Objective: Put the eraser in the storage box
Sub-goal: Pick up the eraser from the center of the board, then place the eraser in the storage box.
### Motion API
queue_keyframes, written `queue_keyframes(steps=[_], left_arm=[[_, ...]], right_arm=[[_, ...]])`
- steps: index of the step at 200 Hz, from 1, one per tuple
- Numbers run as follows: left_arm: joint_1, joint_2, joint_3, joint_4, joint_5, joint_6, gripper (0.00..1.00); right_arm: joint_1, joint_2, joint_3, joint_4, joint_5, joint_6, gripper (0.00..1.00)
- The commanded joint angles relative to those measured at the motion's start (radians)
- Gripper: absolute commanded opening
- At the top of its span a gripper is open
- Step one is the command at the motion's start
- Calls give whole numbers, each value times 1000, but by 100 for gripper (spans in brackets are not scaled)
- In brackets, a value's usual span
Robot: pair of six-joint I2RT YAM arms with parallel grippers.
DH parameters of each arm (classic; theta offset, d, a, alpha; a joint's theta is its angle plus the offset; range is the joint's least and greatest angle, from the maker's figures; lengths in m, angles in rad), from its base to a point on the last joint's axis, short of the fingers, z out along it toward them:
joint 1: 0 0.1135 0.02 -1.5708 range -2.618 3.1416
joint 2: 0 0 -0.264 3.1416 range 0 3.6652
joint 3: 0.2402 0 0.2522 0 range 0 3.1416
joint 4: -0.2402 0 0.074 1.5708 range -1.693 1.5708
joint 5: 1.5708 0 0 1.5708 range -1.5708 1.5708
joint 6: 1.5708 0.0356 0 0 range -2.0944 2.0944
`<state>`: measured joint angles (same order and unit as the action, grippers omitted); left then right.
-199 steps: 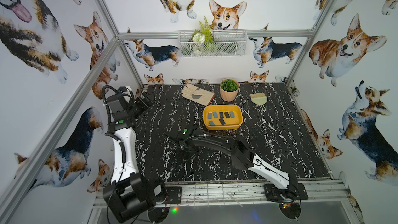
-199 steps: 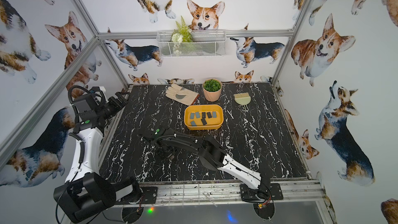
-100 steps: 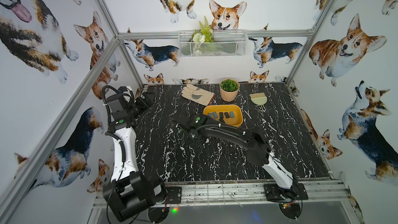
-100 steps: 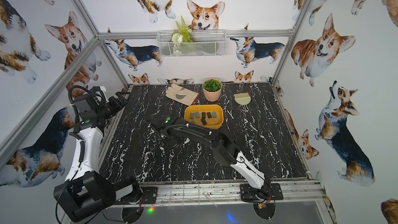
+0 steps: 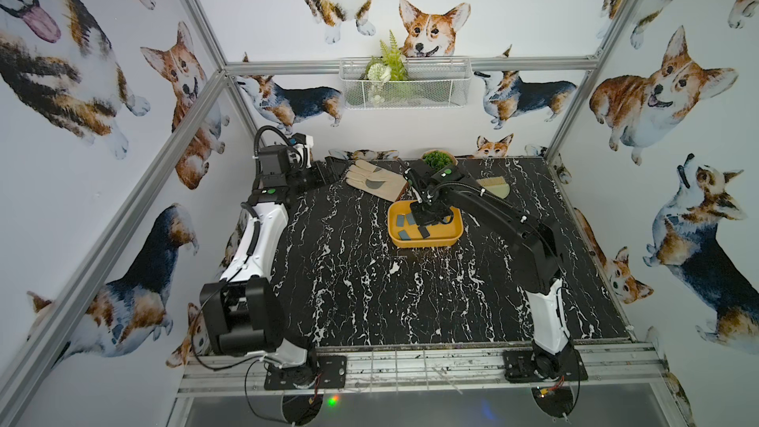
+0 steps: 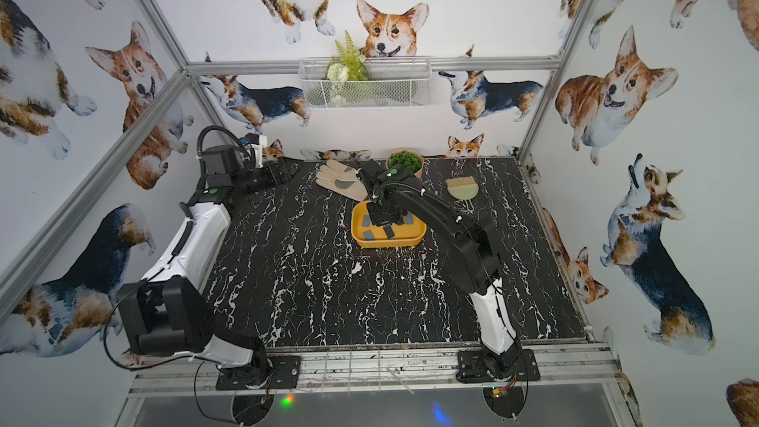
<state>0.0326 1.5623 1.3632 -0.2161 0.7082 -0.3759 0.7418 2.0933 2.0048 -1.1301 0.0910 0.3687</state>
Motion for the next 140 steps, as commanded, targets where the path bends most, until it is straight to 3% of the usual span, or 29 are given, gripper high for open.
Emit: queue_keyframes(steps=[1,59,140], left_arm=[[-43,70,60,-52,4,78,98],[-170,253,171,-178,-119,157,98],[-175,406,301,-160,-101,101,97]], right_arm=[[-44,26,-4,9,-46,-25,22],[-119,112,13,-41,-62,-52,22],[-169,177,-27,-59,-92,-41,22]])
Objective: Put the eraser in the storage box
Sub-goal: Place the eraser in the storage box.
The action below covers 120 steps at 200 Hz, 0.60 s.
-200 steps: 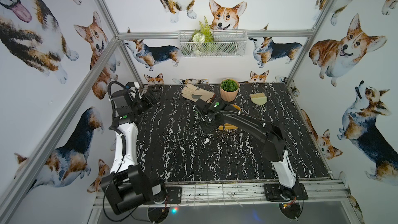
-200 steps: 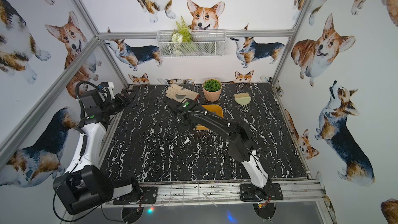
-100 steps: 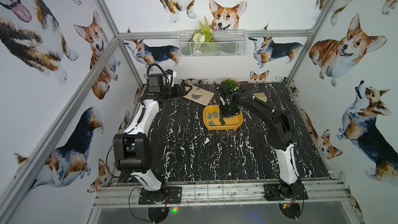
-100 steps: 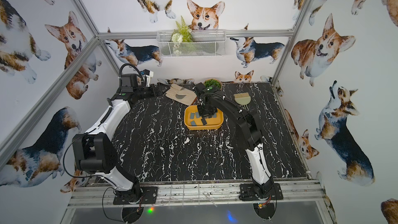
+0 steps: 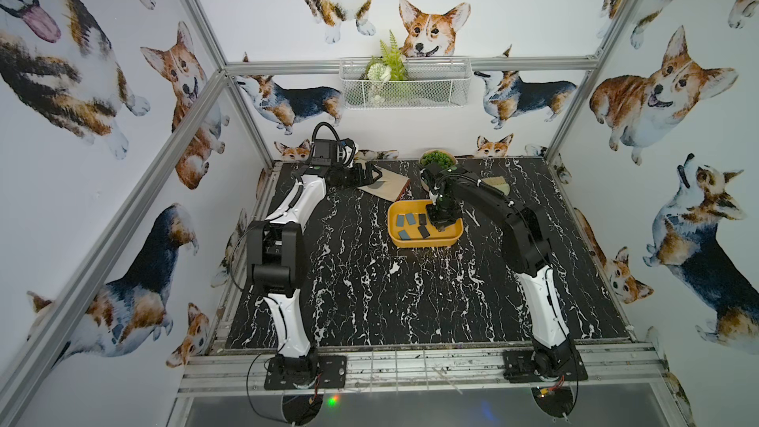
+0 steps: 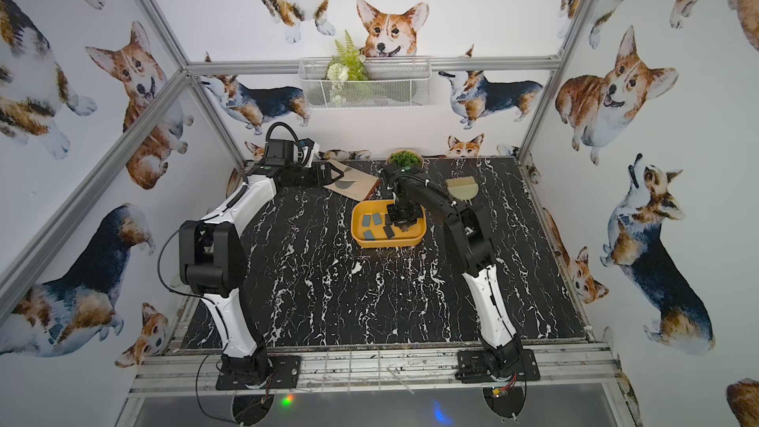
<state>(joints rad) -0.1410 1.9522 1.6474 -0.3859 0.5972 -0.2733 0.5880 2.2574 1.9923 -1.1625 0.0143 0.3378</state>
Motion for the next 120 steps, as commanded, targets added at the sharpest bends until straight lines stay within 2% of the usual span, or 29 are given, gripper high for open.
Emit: queue_keyframes(steps=[1,79,120], left_arm=[[-2,17,17,9,10,-2,97],[6,51,54,-9,15,5,97],[16,50,52,-14,18,8,97]], right_arm=[[-15,13,-15,-26,-15,-10,22],[-31,62,-10,-27,-42,-3,24],[-31,82,17,-38,-49,0,34]])
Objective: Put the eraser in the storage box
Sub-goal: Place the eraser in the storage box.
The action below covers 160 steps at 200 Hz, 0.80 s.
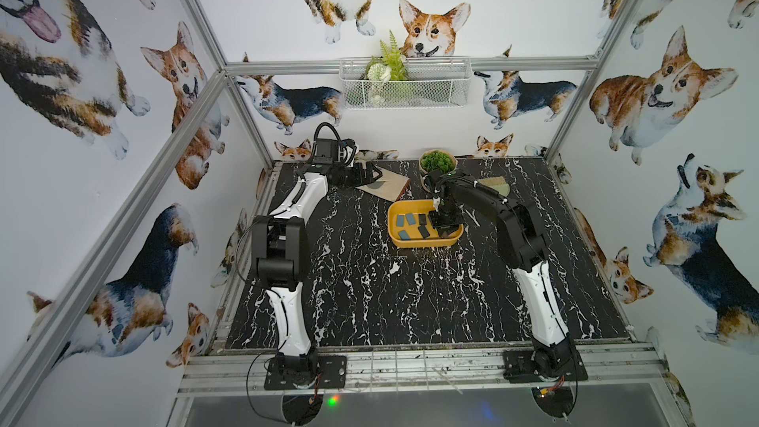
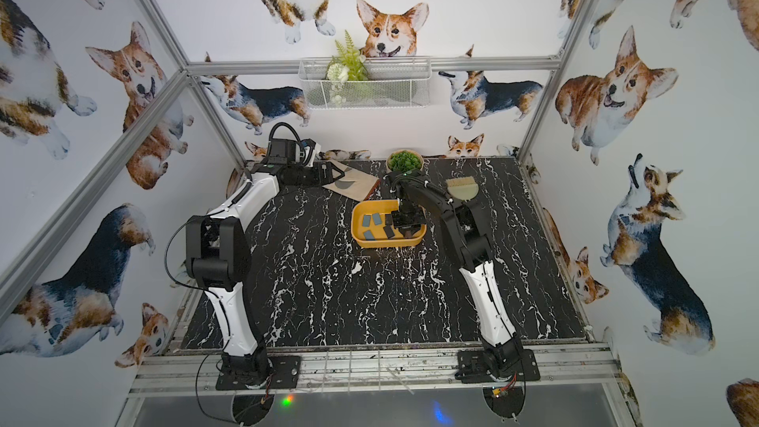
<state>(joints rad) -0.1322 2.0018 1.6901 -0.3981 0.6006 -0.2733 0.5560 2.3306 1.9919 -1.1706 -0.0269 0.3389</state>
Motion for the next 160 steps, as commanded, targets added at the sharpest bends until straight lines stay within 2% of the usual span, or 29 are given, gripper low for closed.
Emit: queue_keyframes(steps=[1,61,109,129,131,134,136,160], left_arm=[[8,0,10,-2,14,8,97],[14,-9,0,5,19,2,97],[17,-74,-3,5,-8,8,97],[22,-142,-38,12,-60,17,97],[22,-152,-46,16,-68,18,97],[23,-166,-60,25,-83,20,97],[23,-178,-71,32,-93,20,97],[33,-333,-288,166,-236,37,98]], right_arm=[[1,8,18,-30,-8,-1,35],[2,-41,50,-31,-10,6,62],[5,-222,44,34,8,24,73],[6,-358,-53,116,36,36,85],[6,-372,-69,122,44,39,87],[6,-397,-90,142,57,42,98],[5,-415,-112,156,64,43,100],[-30,-618,-359,286,139,56,100]])
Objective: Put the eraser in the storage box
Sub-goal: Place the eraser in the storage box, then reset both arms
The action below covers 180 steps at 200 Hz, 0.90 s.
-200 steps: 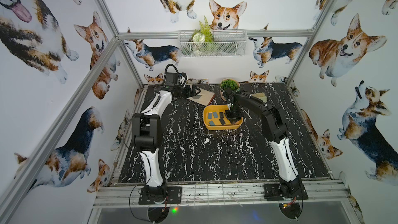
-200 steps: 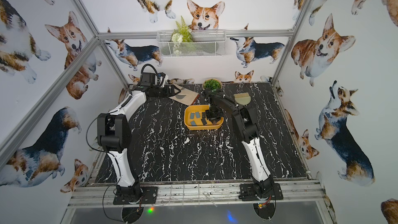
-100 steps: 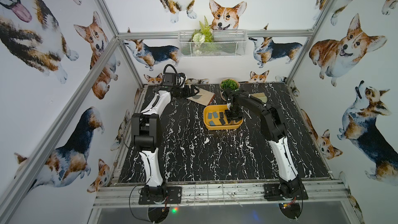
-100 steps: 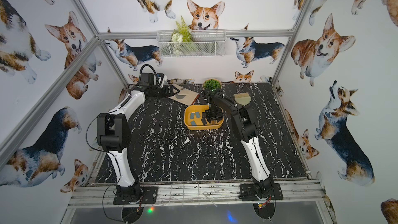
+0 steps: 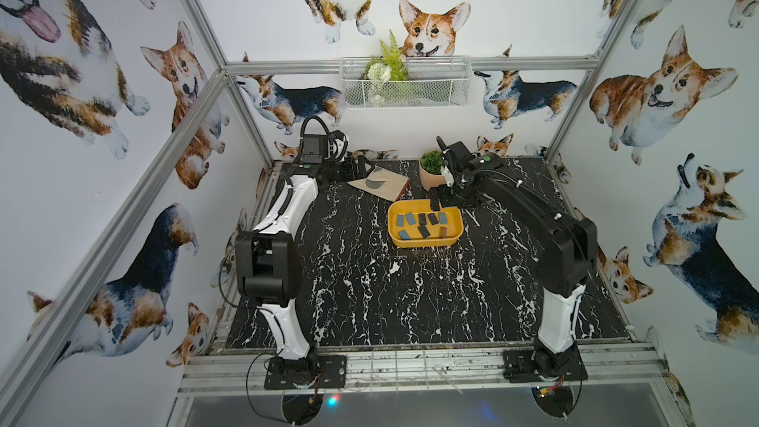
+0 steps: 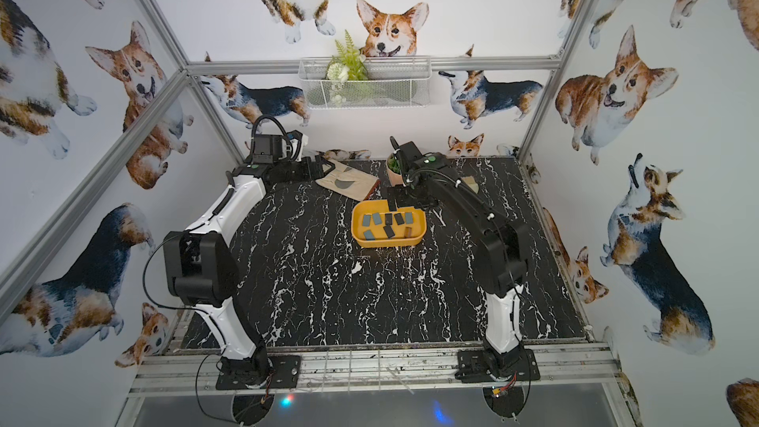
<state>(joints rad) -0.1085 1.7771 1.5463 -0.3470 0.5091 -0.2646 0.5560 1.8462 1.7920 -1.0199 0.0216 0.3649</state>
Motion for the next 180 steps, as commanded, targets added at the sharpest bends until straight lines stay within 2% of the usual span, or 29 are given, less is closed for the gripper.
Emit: queue_keyframes(steps=[1,41,58,75,114,129,152,167,180], left_arm=[[10,-110,-154,124,-153,30,98],[6,-408,-627,467,-506,29,99],[-11,-466,-783,564,-672,48,99],[-26,-499,-885,634,-771,90,99],[-47,-517,-1080,877,-944,146,99],[-52,-493,-1096,901,-971,191,99],[-57,-463,-1121,968,-995,222,99],[-59,-448,-1170,1073,-1020,250,99],[-59,-431,-1213,1163,-1029,264,99]], right_arm=[[-33,-142,-173,142,93,30,100],[-228,-531,-679,439,218,88,100],[-315,-679,-889,617,287,78,100],[-394,-765,-1002,698,323,62,99],[-431,-757,-1152,937,473,-87,99],[-439,-733,-1223,1106,482,-120,100],[-438,-594,-1328,1438,473,-202,100],[-438,-511,-1375,1610,499,-253,100],[-442,-468,-1406,1694,448,-259,100]])
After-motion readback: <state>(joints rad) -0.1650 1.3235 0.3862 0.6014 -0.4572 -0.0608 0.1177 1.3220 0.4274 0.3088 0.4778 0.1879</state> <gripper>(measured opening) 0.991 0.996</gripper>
